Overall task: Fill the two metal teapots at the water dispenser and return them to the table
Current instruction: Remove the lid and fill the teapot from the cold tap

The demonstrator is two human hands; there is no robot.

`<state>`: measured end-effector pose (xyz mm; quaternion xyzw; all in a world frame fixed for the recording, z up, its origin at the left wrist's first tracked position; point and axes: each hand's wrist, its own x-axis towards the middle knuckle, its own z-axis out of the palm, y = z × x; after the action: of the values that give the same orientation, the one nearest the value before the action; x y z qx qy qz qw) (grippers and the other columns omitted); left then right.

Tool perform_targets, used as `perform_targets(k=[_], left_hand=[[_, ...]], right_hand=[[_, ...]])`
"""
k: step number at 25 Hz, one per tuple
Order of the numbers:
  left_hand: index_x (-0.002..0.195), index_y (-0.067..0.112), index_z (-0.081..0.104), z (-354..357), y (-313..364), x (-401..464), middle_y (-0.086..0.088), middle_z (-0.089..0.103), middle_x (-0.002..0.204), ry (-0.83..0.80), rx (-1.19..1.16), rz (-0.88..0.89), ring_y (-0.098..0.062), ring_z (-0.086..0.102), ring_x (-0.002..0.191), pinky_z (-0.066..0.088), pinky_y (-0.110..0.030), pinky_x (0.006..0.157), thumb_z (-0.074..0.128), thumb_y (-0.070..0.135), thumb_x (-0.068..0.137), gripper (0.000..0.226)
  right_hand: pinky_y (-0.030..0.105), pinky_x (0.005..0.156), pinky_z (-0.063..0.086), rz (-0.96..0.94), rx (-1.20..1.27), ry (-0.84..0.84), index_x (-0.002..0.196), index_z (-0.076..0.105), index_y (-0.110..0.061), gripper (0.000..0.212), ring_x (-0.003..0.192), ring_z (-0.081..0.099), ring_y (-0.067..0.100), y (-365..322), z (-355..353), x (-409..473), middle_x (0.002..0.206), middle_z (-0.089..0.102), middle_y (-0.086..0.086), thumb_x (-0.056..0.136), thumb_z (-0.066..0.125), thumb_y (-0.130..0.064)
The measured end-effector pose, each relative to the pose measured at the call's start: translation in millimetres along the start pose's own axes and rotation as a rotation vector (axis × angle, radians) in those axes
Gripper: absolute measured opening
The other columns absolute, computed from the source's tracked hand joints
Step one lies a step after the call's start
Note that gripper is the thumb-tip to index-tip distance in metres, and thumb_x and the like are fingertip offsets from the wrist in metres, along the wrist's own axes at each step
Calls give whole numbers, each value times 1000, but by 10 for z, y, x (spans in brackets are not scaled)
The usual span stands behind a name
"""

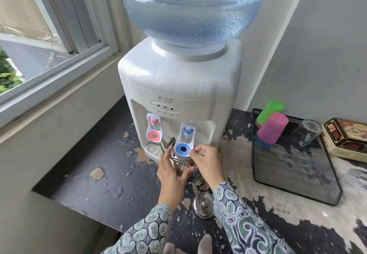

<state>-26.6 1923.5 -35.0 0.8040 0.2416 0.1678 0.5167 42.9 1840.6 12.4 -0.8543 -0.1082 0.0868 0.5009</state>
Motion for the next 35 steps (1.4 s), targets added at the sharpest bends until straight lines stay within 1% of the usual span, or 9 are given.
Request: perform_targets(k=[4, 9, 13, 17, 22, 25, 28, 33, 35], left_hand=[[140, 26, 21, 11, -12, -3, -11, 28, 146, 8, -12, -4, -27, 25, 137, 15, -47, 114, 71, 32, 74, 83], [138, 28, 24, -2, -21, 22, -8, 27, 145, -6, -13, 1, -22, 23, 136, 14, -43, 115, 72, 37, 72, 82], [138, 27, 24, -27, -25, 46, -6, 28, 144, -32, 5, 11, -19, 22, 136, 13, -41, 114, 72, 39, 71, 84], [129, 42, 19, -56, -27, 70, 0, 27, 139, -65, -17, 16, -17, 22, 134, 15, -43, 115, 72, 35, 72, 78], [116, 61, 13, -46, -70, 78, 1, 23, 141, -97, -33, 8, -17, 23, 132, 20, -46, 114, 72, 49, 67, 78], [117, 69, 12, 3, -168, 129, 11, 24, 136, -92, -105, -39, -35, 40, 127, 35, -55, 105, 68, 71, 55, 83], [121, 66, 14, 57, -335, 190, 9, 27, 135, -139, -129, -89, -51, 51, 111, 41, -58, 99, 68, 75, 51, 89], [111, 74, 9, 8, -202, 168, 14, 21, 132, -121, -106, -51, -39, 43, 124, 29, -52, 110, 63, 74, 53, 80], [110, 75, 7, 4, -194, 166, 8, 22, 135, -119, -86, -40, -38, 43, 124, 23, -49, 114, 62, 73, 52, 80]], right_hand=[[17, 42, 36, 14, 263, -43, 62, 61, -5, 18, 40, 44, 6, -165, -83, -120, 48, 54, 1, 79, 62, -13], [11, 47, 32, -40, 335, -117, 66, 58, -14, 34, 41, 40, -1, -211, -246, -116, 50, 49, -8, 93, 46, -30], [19, 73, 43, -24, 278, 83, 88, 60, -21, 20, 75, 54, -6, 219, -41, -175, 88, 56, -3, 95, 41, -24], [32, 92, 46, -65, 154, 102, 110, 55, -16, 20, 102, 54, 16, 439, 73, -201, 102, 49, -12, 92, 49, -14], [32, 96, 44, -123, 145, 113, 113, 51, -18, 27, 106, 52, 13, 471, 107, -223, 106, 46, -18, 88, 56, -12], [35, 96, 45, -98, 172, 128, 109, 45, -25, 28, 109, 51, 15, 500, 133, -231, 109, 51, -6, 86, 58, -15], [43, 93, 48, -81, 175, 127, 106, 47, -23, 23, 107, 52, 17, 536, 159, -227, 110, 50, 1, 87, 58, -19], [38, 95, 47, -91, 163, 115, 107, 47, -24, 32, 108, 51, 14, 563, 164, -245, 112, 50, 2, 81, 59, -39], [33, 96, 46, -95, 160, 109, 108, 46, -24, 32, 109, 50, 14, 568, 161, -246, 114, 50, 4, 82, 61, -34]])
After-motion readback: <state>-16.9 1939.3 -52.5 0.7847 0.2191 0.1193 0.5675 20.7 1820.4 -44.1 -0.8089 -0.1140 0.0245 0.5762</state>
